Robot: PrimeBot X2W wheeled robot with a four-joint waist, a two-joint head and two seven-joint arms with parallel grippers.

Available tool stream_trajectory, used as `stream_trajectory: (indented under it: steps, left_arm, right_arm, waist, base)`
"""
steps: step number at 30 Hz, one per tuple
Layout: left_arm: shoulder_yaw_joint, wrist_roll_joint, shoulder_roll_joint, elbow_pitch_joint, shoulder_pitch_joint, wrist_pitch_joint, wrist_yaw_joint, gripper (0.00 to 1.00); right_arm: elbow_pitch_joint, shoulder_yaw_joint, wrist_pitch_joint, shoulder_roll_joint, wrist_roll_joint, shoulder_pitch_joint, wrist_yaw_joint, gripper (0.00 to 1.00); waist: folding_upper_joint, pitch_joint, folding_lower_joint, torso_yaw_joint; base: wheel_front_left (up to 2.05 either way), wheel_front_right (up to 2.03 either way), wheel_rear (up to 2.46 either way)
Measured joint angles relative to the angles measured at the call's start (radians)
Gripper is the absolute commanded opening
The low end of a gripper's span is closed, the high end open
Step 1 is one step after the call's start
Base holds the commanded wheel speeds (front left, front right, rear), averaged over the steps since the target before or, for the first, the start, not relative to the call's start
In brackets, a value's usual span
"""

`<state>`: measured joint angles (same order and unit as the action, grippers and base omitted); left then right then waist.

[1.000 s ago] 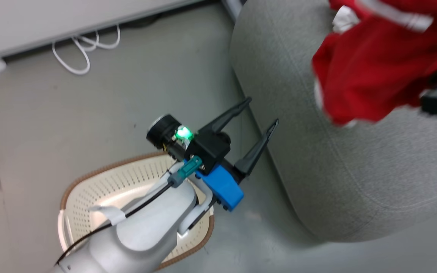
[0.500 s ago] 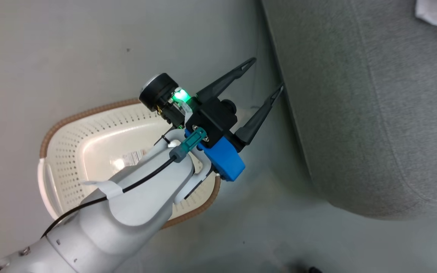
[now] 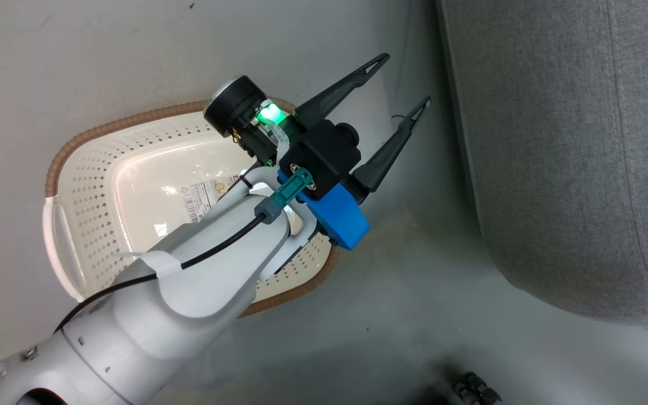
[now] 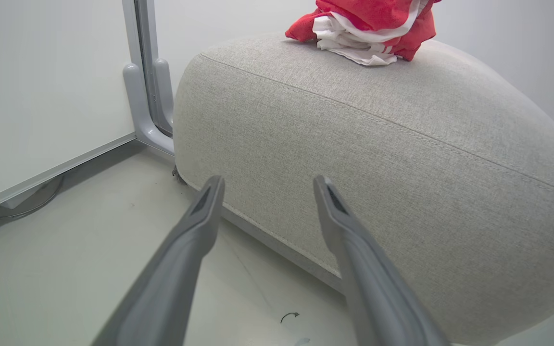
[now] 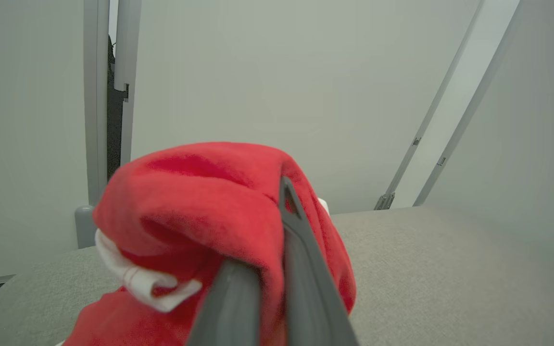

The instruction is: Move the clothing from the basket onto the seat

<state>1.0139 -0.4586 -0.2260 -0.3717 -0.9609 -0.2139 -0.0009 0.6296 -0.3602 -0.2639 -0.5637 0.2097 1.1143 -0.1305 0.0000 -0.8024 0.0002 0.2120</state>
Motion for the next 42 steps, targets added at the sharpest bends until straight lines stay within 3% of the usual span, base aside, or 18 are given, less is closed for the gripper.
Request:
stream_trajectory:
  steps: [10,11,12,20,29,42]
  left_arm:
    - [-0.002,-0.007,-0.001,0.000,-0.009,-0.005,0.001,1.00]
    - [-0.003,-0.007,-0.002,-0.001,-0.009,-0.008,0.001,1.00]
    - [-0.003,-0.008,-0.002,-0.002,-0.009,-0.008,0.002,1.00]
    - [-0.006,-0.026,0.010,-0.024,0.028,-0.030,0.005,1.00]
    - [-0.071,-0.072,0.012,-0.042,0.137,-0.047,0.019,1.00]
    - [-0.357,-0.064,-0.023,0.049,0.423,-0.049,0.064,1.00]
  right_arm:
    - [0.176,-0.030,0.000,0.048,-0.005,-0.083,0.000,0.02]
    - [0.179,-0.030,0.000,0.048,-0.005,-0.083,0.000,0.44]
    - [0.181,-0.027,0.000,0.049,-0.005,-0.083,0.000,1.00]
    - [0.159,0.018,0.000,0.067,-0.009,-0.158,0.000,1.00]
    - [-0.008,0.103,0.000,0.108,-0.023,-0.373,0.000,1.00]
    - [-0.262,0.281,0.000,0.220,-0.015,-0.640,0.000,1.00]
  waist:
    - [0.0000,0.007,-0.0001,-0.017]
    - [0.0000,0.011,-0.0001,-0.018]
    - [0.0000,0.016,-0.0001,-0.018]
    - [0.0000,0.098,-0.0001,-0.019]
    - [0.0000,0.258,-0.0002,-0.028]
    - [0.0000,0.502,-0.0004,-0.072]
  base:
    - [0.00,0.00,0.00]
    - [0.00,0.00,0.00]
    - [0.00,0.00,0.00]
    - [0.00,0.00,0.00]
    - [0.00,0.00,0.00]
    - [0.00,0.00,0.00]
